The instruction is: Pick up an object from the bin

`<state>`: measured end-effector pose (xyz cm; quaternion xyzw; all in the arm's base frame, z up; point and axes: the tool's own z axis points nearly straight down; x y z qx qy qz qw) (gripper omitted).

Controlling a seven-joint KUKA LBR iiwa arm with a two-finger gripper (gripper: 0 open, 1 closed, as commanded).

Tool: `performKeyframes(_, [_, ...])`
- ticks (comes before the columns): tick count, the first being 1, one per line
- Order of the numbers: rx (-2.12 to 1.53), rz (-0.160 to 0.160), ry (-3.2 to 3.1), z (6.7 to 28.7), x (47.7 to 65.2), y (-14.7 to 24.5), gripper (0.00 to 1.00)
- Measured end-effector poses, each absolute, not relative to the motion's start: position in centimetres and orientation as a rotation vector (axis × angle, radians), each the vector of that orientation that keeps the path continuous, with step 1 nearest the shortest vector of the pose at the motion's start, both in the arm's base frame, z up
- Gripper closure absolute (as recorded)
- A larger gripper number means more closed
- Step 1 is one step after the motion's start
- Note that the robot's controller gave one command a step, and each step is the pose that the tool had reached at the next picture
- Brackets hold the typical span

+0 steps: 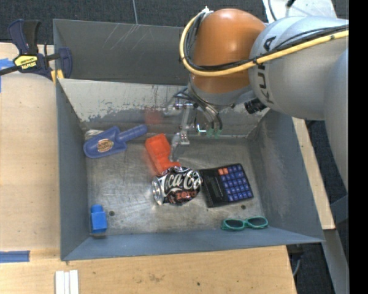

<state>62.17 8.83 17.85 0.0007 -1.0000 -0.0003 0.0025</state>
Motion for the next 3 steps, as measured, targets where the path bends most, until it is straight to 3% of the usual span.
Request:
performKeyframes(1, [0.0, -0.002, -3.145, 18.3, 62.4, 8.8, 0.0])
performKeyframes(2, [-0.214, -0.002, -3.14, 14.3, 60.7, 7.5, 0.0])
performKeyframes(3, [-0.254, -0.002, -3.131, 8.4, 58.9, 9.1, 1.0])
